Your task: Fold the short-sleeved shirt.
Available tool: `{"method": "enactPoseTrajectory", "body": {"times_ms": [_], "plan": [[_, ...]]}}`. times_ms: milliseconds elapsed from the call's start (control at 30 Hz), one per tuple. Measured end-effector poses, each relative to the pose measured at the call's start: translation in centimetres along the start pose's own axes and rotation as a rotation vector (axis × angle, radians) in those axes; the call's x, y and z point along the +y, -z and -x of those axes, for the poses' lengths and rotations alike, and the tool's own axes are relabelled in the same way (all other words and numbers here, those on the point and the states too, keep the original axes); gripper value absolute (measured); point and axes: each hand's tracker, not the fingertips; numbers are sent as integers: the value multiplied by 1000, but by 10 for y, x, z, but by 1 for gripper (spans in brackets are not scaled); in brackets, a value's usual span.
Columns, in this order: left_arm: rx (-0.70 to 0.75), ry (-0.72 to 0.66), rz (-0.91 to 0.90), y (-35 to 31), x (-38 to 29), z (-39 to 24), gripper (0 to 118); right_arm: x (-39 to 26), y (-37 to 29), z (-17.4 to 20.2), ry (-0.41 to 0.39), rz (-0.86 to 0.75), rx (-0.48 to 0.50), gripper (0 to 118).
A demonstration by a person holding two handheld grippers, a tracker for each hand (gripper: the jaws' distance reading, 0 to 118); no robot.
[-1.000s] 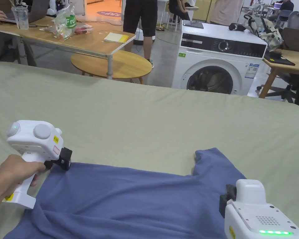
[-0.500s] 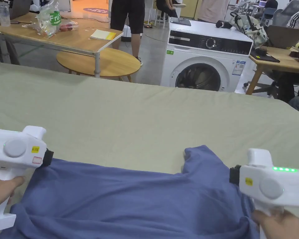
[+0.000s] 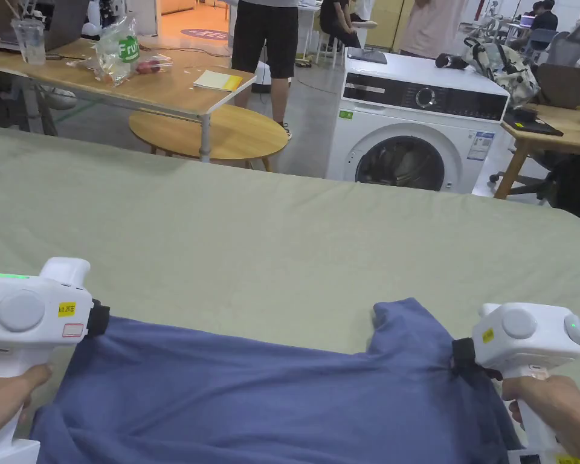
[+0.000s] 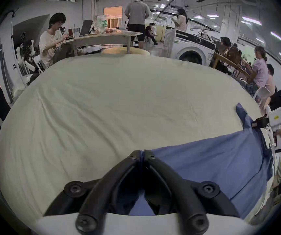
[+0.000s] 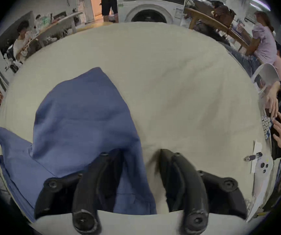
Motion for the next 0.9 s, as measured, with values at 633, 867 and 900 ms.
{"method": "enactPoseTrajectory", "body": {"times_ms": [633,867,900], "plan": [[-54,-7,-137,-107,-31,9,0,-115,-190,1,5,-345,63,0],[-96,-27,-153,-153,-86,29,0,-194,-233,1,-47,-344,38,0],[-96,-27,-137,-154,-94,30,0,-203,-234,1,-65,-333,39,0]]}}
